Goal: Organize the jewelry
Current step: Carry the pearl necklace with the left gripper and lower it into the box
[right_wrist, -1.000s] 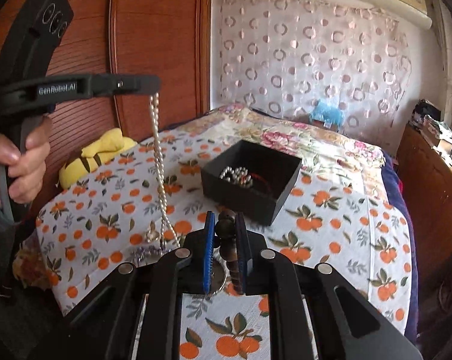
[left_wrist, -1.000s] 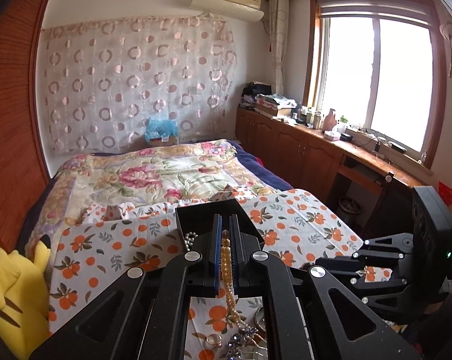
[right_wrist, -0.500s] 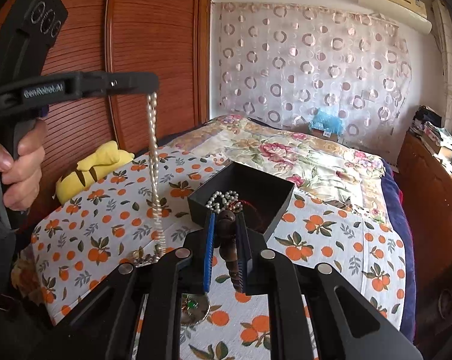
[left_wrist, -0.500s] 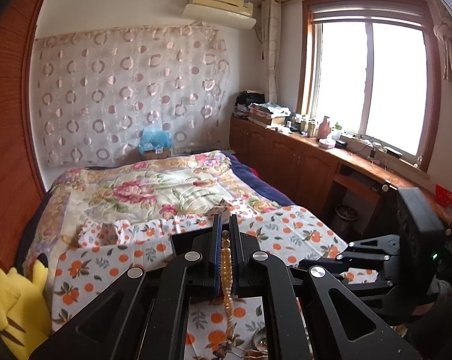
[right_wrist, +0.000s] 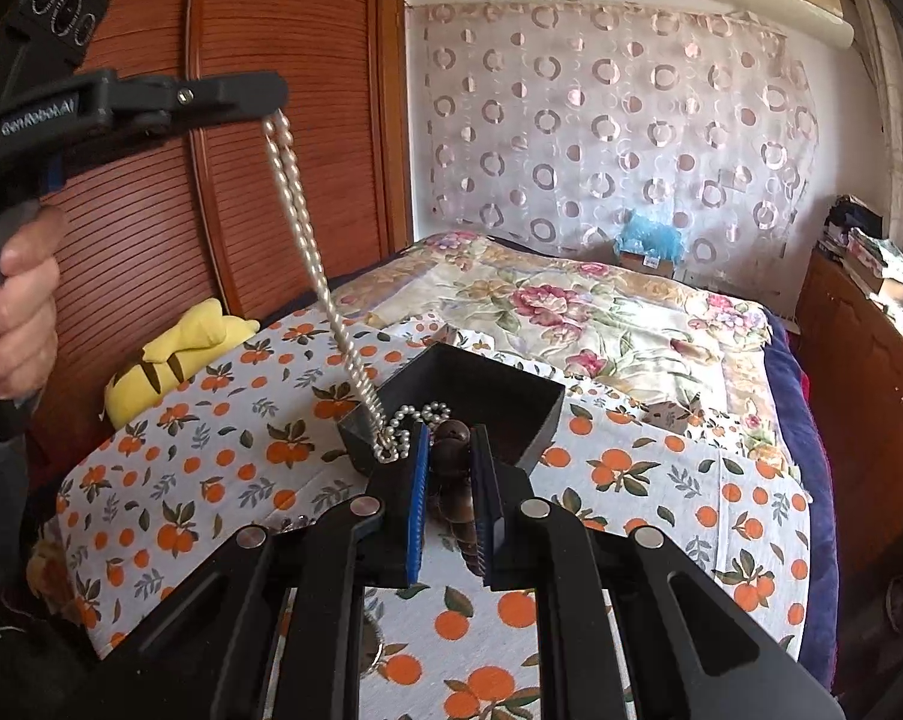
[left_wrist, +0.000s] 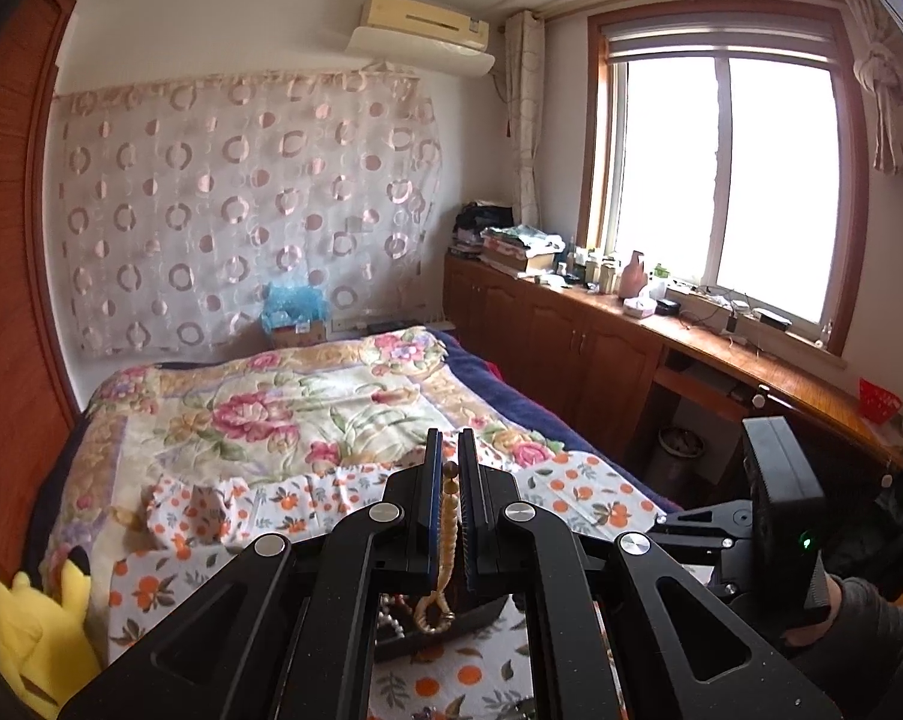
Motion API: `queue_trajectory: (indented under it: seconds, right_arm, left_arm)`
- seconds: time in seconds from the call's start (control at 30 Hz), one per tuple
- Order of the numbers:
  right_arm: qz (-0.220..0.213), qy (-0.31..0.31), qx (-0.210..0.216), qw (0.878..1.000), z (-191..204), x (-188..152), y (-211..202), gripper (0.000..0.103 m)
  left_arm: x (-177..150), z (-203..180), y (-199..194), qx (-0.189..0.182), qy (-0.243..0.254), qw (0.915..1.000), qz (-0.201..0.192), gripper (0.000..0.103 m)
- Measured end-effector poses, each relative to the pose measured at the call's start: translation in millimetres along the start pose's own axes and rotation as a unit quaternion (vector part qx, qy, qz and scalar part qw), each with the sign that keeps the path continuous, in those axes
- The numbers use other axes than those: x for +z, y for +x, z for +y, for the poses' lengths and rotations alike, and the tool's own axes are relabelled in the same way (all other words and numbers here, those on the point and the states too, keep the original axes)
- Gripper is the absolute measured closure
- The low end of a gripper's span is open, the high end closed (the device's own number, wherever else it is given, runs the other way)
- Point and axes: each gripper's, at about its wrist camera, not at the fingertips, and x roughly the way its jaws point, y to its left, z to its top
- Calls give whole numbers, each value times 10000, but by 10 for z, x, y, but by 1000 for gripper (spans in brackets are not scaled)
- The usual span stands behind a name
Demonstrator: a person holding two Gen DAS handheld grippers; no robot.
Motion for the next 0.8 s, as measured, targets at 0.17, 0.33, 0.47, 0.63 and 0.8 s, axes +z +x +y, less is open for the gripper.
queue_trajectory:
  seconds: [0.17,0.33,0.47,0.63,0.8]
  right_arm:
    - [7,35,17,10000,-92,105,30,88]
    - [-59,8,19,10000,-153,242,36,88]
    - [-82,-5,37,10000,-184,356,76,88]
    - [-112,-12,67,9999,-218,500,144,88]
    - [-162,-75,49,9998,-248,644,280,88]
  left_arm:
    - [99,8,83,-2,10,10000,13,99]
    - [167,40,168,3,-10,10000,49,99]
    - [242,123,284,-1,-44,9999,98,99]
    - [176,259,447,-31,-134,9995,274,99]
    - [-94,403,705,-47,-290,9974,662,99]
